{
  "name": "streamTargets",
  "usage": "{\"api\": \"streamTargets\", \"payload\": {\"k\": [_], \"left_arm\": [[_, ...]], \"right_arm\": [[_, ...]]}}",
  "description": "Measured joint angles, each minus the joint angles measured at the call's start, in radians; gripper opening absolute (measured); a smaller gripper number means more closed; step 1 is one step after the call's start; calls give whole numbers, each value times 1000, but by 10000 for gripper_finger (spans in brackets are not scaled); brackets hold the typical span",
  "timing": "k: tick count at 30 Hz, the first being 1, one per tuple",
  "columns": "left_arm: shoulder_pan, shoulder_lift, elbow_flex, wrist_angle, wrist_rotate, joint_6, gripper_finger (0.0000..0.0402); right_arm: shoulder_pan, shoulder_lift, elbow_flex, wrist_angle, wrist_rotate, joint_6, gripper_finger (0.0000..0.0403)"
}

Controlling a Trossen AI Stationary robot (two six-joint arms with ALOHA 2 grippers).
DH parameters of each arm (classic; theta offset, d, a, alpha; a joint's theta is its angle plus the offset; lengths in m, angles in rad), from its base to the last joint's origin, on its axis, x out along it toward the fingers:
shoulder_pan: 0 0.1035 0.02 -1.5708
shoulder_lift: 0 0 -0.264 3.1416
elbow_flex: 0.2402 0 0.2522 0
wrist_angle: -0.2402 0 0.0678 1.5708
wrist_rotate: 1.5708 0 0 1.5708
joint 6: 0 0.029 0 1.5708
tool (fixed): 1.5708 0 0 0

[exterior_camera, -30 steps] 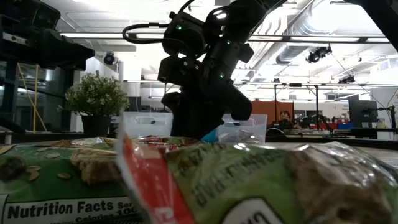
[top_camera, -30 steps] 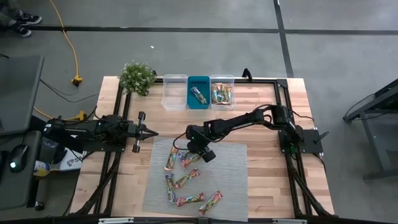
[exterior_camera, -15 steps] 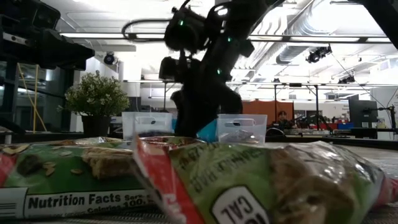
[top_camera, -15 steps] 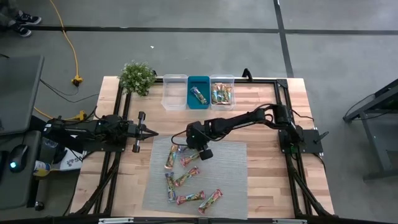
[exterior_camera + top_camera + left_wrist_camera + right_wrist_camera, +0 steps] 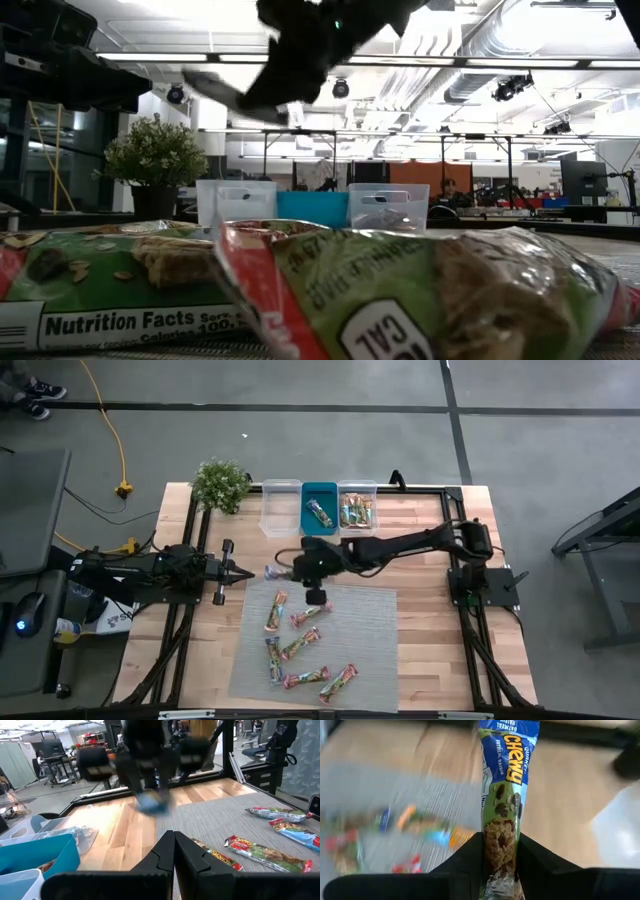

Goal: Pick and place Granola Bars by type
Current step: Put the blue granola bar into the blue bin

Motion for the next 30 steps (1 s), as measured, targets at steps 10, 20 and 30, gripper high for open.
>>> {"api": "streamTargets", "payload": {"k": [10,20,30], "left_arm": [[0,0,0,0,0,0,1],[0,0,0,0,0,0,1],[0,0,0,0,0,0,1]], "right_arm": [[-88,-49,2,262,202,345,92],[-244,-43,2,149,416,856,92],[-377,35,2,11,333,1020,92]]}}
